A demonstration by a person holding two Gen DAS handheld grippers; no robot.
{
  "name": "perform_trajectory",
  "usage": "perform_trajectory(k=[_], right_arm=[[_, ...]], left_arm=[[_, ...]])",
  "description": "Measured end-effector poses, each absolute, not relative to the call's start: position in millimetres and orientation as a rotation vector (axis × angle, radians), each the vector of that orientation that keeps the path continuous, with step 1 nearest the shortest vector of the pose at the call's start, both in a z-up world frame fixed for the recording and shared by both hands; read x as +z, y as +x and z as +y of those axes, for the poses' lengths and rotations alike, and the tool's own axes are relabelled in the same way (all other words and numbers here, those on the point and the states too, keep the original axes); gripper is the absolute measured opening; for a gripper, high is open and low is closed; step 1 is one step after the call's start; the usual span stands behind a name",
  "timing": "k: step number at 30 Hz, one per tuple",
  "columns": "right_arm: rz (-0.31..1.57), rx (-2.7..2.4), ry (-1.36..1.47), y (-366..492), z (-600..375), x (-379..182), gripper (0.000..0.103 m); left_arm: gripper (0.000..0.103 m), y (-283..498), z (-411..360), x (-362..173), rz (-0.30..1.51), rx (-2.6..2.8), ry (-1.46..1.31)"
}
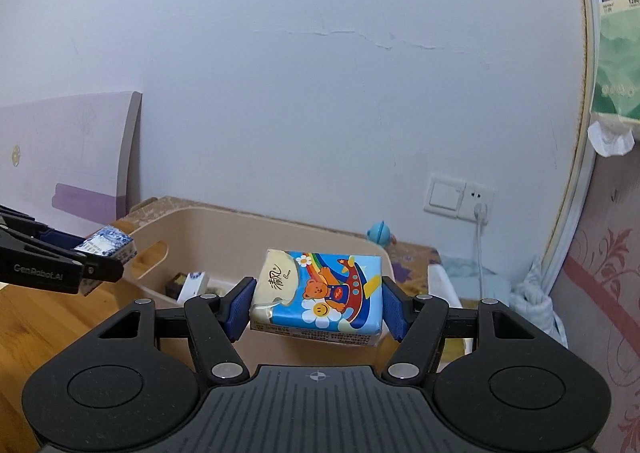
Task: Organize objects
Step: 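Lift both tissue packs and carry them over the basket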
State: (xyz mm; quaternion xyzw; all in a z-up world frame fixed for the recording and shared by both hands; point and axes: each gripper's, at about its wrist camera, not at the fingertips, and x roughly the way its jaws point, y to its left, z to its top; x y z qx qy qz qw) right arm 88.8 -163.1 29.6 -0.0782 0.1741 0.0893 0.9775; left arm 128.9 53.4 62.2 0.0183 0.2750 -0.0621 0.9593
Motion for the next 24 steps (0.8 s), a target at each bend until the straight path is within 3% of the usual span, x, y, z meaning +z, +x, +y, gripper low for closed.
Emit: perform_trajectory(k=[24], right_arm=[[0.450,0.185,-0.182,177,-161,18,0.063]], left_arm=[[0.047,242,30,45,0.665,-0.104,0.048]])
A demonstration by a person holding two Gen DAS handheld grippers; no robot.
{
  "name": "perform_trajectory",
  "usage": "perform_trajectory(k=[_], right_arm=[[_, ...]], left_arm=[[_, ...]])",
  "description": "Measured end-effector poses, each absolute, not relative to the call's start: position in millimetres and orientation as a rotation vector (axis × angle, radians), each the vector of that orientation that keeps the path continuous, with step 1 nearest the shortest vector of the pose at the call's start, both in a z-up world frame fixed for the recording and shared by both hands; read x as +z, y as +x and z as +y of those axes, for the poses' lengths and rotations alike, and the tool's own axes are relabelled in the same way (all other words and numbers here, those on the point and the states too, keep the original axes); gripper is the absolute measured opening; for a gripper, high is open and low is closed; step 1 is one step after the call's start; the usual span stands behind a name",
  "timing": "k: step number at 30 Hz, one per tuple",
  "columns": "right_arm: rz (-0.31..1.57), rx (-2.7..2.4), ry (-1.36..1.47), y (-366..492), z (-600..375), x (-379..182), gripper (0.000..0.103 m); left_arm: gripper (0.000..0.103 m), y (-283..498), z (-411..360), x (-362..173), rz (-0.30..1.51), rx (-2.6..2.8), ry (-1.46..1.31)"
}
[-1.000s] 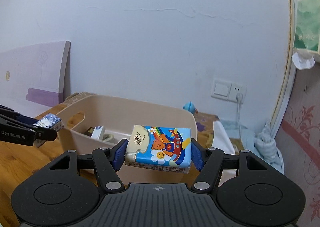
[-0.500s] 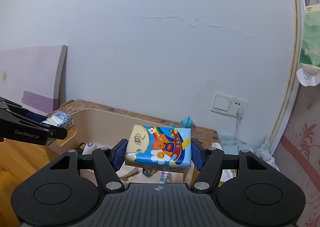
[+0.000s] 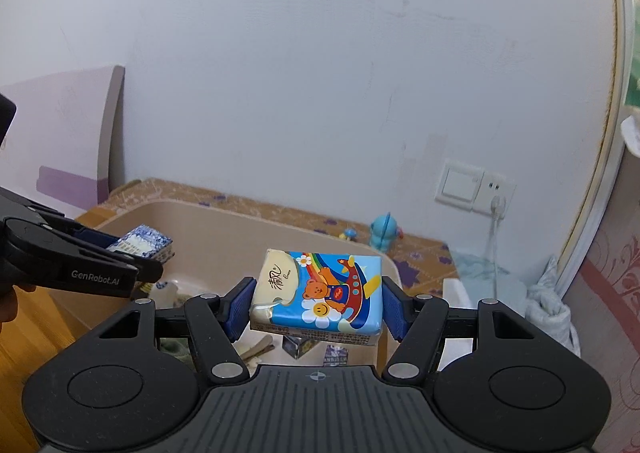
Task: Organize objects
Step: 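Lift both tissue packs and carry them over the basket, then open both grippers to drop the tissue packs into the basket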
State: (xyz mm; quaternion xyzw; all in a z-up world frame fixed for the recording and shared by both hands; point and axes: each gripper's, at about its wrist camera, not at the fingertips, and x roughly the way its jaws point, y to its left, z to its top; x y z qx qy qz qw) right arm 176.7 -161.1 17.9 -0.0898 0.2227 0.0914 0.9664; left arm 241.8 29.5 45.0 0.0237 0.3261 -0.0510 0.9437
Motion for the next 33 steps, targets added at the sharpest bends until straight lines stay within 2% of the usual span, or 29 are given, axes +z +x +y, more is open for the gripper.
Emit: perform_trajectory(k=[12,19,21,22,23,24,26,27,28,31,33], right_arm=[[0.587,0.206,-0.187,206,-150,-13,0.063],[0.627,0.216,-0.187,204,-148,-16,0.063],[0.636,0.214,-0.182,204,-149,-17,0.064],[0.637,0.213,-0.179,203,-149,-17,0.068],[0.639,0.207,-0.176,204,-149,-16,0.071],[0.638,0.206,-0.169,203,-150,-16,0.071],[0.630,0.206,-0.155,201,-153,-15,0.072],[0.627,0.202,-0.147,199,-155,-14,0.074],[0.622,0.196,-0.139,196,-156,-13,0.076],[0.598,0.180,-0.113,188,-161,-7,0.083],[0.578,0.169,-0.096,181,-164,-2,0.097]], left_arm=[[0.047,272,15,13,0.799,-0.112,0.116],[0.047,272,18,15,0.829,-0.112,0.101],[0.048,272,19,14,0.836,-0.108,0.095],[0.049,272,19,14,0.837,-0.106,0.094],[0.050,271,19,14,0.834,-0.104,0.092],[0.057,269,19,15,0.823,-0.101,0.091],[0.061,265,20,19,0.799,-0.106,0.084],[0.065,263,19,21,0.793,-0.108,0.079],[0.076,261,19,23,0.786,-0.101,0.078],[0.085,253,19,30,0.752,-0.085,0.076],[0.086,248,19,34,0.746,-0.078,0.075]])
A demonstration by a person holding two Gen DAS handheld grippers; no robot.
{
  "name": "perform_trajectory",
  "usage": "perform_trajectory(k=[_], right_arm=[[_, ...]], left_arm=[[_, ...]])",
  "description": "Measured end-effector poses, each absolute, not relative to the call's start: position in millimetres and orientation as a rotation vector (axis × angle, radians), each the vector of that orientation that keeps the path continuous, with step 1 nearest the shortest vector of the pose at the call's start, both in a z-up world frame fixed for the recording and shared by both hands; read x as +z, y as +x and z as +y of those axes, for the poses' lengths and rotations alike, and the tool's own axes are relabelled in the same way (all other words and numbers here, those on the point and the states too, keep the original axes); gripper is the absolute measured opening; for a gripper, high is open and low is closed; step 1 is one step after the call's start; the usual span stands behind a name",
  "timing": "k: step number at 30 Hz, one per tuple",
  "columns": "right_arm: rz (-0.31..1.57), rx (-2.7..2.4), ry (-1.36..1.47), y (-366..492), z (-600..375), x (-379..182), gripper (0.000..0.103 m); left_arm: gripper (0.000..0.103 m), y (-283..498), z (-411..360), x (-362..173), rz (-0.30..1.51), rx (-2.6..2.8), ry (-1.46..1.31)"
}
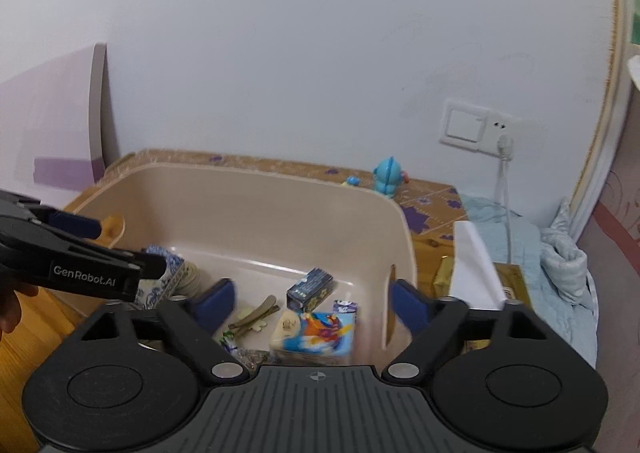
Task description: Organize objects
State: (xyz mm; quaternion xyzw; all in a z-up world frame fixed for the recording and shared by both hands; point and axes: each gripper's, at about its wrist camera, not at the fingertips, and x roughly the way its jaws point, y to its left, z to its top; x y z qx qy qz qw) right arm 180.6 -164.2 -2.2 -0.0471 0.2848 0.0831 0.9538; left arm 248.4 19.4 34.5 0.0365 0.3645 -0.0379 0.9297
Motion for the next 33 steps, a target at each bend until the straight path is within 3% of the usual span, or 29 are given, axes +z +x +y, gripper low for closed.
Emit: perform_trajectory(k=[2,33], right_arm=[[0.557,0.157,-0.079,172,-166,2,0.103],[0.552,0.140,-0.036,76,-164,19,0.103]], left_arm=[[0.087,243,20,38,0.741,-0.072,0.068],[0.088,111,40,70,0.676,-0.051,-0.010]])
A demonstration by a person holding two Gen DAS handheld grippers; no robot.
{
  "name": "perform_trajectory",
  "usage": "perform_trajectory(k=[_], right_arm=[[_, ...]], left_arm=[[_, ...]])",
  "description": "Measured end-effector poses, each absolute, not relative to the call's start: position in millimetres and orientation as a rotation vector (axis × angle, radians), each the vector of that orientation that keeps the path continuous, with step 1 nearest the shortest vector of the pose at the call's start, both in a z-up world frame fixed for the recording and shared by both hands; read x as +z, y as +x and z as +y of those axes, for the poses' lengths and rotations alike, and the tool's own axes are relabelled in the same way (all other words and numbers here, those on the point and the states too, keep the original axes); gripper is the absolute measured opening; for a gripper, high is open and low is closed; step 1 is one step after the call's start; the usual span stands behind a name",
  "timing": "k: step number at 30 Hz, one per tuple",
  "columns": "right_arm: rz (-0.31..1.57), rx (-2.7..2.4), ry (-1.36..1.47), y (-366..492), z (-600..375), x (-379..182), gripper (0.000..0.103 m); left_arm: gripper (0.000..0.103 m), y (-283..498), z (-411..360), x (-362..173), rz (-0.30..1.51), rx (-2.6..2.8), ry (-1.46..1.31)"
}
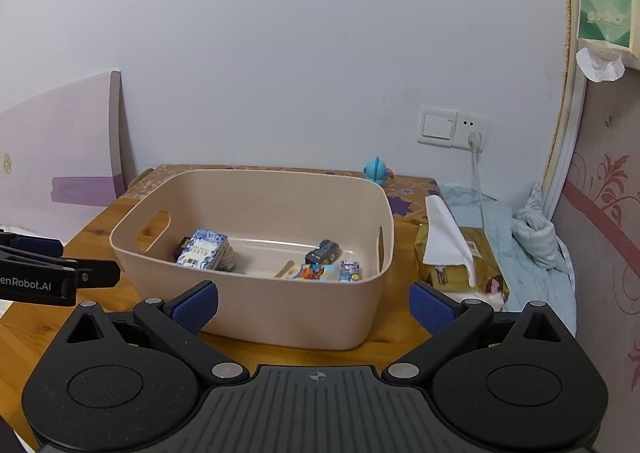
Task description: Organize objects
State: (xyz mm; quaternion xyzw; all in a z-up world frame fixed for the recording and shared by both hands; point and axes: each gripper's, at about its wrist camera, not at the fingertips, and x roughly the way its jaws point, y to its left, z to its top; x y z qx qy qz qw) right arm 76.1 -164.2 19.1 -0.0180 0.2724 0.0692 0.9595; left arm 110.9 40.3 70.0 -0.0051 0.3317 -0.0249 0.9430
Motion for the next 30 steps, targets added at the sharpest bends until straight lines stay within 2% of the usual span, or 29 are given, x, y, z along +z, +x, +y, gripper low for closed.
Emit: perform_trajectory(k=[12,30], right_arm=[[0.564,0.159,-0.028,37,-159,14,0.103],[0.591,0.160,-0.025,-7,-162,5,0.103]], left_arm=[[0.088,65,34,71,0.651,-0.041,0.074],[0.088,17,46,60,0.694,-0.029,0.027]])
